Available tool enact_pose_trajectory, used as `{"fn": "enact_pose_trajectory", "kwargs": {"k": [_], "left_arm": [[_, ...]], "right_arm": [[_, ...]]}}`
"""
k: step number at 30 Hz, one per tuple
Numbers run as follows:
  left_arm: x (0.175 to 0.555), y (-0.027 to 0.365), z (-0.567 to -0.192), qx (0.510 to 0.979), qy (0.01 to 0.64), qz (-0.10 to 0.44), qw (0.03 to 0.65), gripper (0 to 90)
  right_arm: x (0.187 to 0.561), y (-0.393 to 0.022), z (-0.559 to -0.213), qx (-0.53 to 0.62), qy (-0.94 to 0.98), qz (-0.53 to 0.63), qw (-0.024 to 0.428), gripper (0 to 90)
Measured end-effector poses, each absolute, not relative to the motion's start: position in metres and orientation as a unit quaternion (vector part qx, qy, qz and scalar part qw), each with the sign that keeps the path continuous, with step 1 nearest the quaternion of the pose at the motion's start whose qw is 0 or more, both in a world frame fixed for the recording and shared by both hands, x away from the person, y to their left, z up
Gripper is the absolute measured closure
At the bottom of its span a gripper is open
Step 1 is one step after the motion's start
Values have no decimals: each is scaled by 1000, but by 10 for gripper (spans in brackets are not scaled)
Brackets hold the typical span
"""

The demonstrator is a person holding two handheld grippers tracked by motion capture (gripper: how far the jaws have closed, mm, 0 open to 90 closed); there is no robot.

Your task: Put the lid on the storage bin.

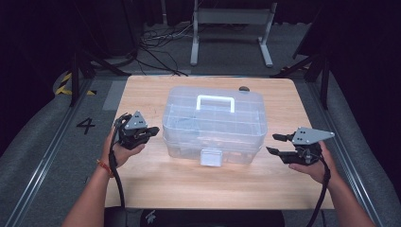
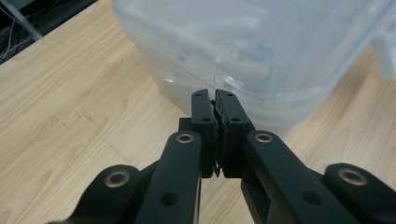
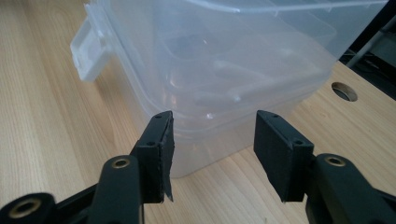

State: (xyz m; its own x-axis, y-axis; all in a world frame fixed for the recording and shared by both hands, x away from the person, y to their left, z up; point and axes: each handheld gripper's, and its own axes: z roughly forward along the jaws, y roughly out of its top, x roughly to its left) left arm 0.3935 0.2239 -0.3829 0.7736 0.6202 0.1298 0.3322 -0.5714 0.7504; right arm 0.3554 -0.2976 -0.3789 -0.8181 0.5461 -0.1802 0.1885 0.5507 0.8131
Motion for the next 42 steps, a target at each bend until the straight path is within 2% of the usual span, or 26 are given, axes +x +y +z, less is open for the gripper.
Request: {"fn": "enact_pose_trajectory", "kwargs": {"k": [7,10,22,35,42], "left_arm": [[379,231,-398,880,271,193,339,817],[375,233,-404,885,270,197,324,769],[366,239,-435,895,279,162,308,675],[360,243,-460,893,303,127,307,418],[357,244,-472,885,326,111,312,274]], "right_arm": [[355,-309,-389,229,857,408,215,471],[355,-316,-393,236,858,401,215,468],[353,-333,-417,270,858,386,206,451],[359,-349,-452,323,845,386,182,389],[361,-355,-468,345,837,387,174,310]]}}
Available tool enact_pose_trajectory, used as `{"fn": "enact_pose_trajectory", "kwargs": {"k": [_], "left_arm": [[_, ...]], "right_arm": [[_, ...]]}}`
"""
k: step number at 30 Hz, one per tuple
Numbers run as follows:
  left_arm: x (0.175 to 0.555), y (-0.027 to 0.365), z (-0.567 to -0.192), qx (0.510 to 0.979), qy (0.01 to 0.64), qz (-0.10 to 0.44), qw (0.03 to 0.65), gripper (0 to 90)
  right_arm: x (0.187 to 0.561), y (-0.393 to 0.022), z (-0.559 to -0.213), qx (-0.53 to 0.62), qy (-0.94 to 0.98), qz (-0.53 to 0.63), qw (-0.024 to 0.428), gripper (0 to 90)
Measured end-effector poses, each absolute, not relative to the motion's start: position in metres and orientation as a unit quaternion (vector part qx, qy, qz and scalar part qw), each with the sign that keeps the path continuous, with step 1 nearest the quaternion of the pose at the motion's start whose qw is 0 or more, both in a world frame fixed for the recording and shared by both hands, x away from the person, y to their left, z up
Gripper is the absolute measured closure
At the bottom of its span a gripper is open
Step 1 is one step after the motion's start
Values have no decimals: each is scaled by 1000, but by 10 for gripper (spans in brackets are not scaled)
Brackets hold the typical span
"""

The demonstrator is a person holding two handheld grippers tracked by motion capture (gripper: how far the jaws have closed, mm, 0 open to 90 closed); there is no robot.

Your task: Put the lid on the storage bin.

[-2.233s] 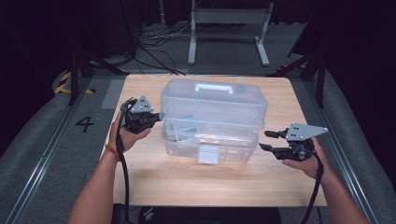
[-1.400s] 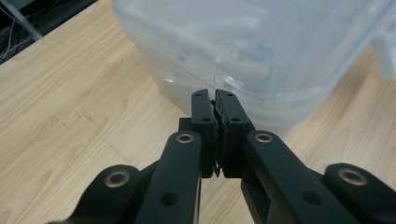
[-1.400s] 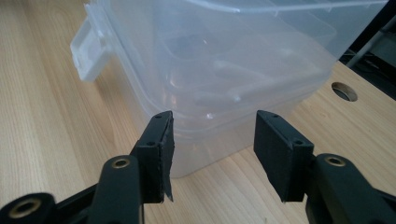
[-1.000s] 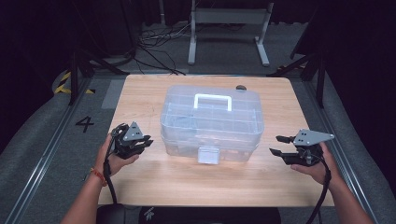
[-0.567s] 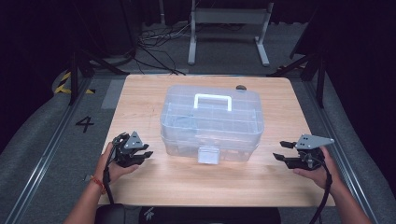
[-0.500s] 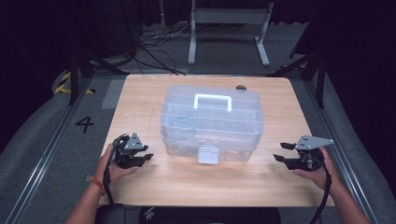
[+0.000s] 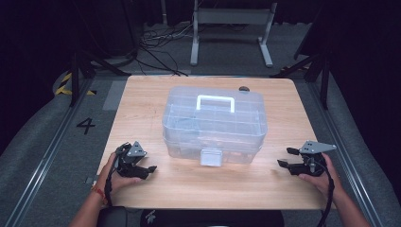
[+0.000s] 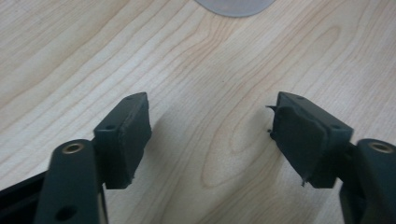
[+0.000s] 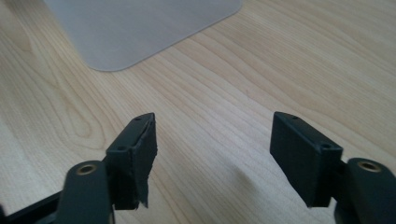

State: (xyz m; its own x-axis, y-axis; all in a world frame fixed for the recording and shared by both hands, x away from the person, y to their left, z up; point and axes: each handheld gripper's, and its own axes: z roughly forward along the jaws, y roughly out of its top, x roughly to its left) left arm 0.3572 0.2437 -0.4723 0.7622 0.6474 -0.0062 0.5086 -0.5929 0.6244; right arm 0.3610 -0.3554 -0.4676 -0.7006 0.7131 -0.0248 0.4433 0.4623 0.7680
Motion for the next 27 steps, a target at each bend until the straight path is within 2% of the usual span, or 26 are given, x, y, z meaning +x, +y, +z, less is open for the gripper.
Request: {"fn": "enact_pose_trajectory", "kwargs": {"k": [3,7,12,16,27], "left_arm": [[356,247,-475,880,335,112,318,219],[354,251,-480,872,333,122,339,165],[352,252,-482,867,335,124,348,157],[352,252,-482,866,337,125,347,157],[352,252,-482,866,336,123,348,155]], "right_arm": [[361,-358,-472,358,830,388,180,257],[360,-360,-478,367,829,380,185,234],[359,-362,-486,370,834,369,179,173],[362,-363,-487,381,831,369,166,161],[362,-363,-487,381,831,368,167,158]]}}
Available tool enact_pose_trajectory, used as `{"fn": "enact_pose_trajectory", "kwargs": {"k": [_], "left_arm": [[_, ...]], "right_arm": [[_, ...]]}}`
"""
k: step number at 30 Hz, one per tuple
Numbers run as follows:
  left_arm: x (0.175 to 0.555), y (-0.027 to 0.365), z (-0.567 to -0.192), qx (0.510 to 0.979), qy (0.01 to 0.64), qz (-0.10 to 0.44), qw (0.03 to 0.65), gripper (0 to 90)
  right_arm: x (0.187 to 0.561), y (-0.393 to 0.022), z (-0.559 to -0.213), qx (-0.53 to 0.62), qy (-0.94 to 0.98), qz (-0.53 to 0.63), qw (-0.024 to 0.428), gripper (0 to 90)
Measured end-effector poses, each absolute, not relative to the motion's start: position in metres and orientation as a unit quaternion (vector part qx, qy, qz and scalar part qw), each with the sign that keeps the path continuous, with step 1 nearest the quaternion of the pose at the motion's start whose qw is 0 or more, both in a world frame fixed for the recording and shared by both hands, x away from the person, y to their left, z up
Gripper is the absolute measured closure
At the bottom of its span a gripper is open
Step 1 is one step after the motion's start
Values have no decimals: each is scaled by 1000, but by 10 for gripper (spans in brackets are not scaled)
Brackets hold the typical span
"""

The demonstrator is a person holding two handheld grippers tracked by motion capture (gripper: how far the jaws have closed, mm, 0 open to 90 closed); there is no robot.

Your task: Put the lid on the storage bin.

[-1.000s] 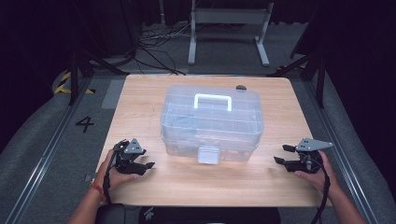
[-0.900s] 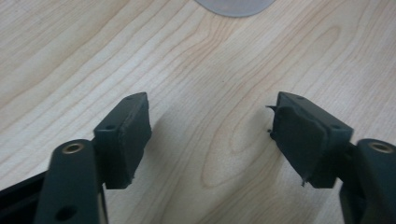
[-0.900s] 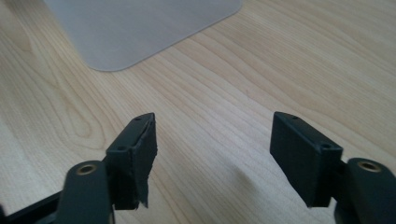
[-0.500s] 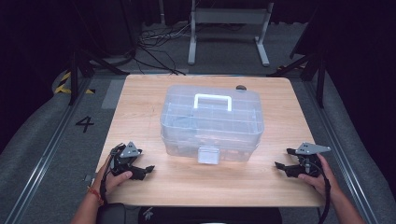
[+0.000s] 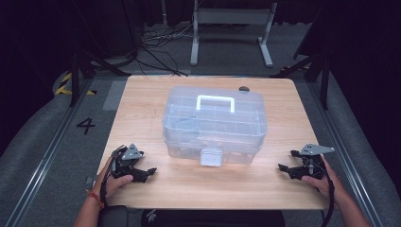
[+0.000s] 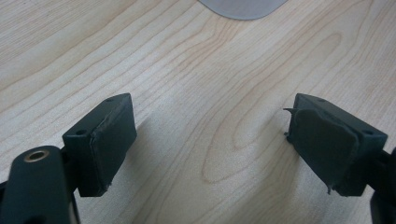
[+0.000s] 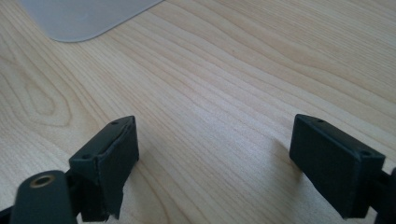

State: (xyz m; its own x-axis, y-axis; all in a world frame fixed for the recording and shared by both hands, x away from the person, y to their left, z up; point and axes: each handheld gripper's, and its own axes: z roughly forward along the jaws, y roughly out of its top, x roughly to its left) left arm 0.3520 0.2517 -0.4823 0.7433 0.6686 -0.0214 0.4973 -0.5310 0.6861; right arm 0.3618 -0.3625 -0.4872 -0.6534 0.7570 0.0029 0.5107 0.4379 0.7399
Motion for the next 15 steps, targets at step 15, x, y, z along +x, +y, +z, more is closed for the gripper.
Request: {"fn": "enact_pose_trajectory", "kwargs": {"k": [15], "left_arm": [[353,252,-482,868,334,123,347,147]], "right_arm": [[362,-363,-487,380,832,368,166,156]]}}
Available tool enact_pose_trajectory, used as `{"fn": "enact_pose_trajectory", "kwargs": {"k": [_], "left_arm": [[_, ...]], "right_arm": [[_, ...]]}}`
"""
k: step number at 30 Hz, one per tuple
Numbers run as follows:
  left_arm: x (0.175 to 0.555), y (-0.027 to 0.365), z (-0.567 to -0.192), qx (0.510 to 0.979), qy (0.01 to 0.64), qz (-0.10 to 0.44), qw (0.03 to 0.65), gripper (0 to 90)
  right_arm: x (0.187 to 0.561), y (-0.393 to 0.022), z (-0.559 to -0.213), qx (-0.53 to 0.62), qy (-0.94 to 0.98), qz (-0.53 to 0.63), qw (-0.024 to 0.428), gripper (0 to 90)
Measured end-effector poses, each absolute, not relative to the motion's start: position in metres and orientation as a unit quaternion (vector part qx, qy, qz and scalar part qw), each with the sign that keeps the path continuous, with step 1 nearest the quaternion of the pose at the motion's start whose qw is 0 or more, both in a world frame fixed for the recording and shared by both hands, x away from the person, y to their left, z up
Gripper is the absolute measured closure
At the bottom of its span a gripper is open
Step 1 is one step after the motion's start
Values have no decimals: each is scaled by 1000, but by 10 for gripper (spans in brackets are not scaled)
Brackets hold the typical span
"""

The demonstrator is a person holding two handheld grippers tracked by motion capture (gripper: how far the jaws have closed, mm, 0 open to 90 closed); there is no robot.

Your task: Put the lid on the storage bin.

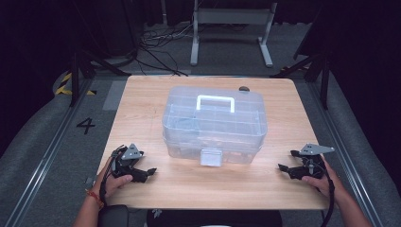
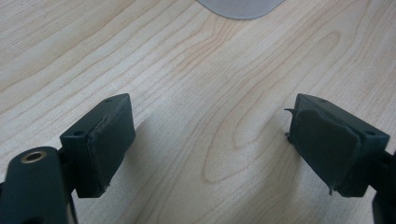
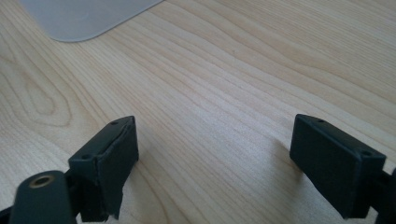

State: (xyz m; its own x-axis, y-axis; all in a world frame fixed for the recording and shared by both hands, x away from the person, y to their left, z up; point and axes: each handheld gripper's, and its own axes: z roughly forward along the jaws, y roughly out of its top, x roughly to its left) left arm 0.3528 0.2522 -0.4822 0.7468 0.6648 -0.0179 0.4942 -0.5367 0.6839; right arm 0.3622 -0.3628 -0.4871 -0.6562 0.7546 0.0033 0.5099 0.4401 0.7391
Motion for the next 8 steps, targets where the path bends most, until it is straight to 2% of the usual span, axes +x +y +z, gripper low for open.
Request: {"fn": "enact_pose_trajectory", "kwargs": {"k": [8], "left_arm": [[353,252,-482,868,336,121,346,143]], "right_arm": [[362,-363,-487,380,832,368,166,156]]}}
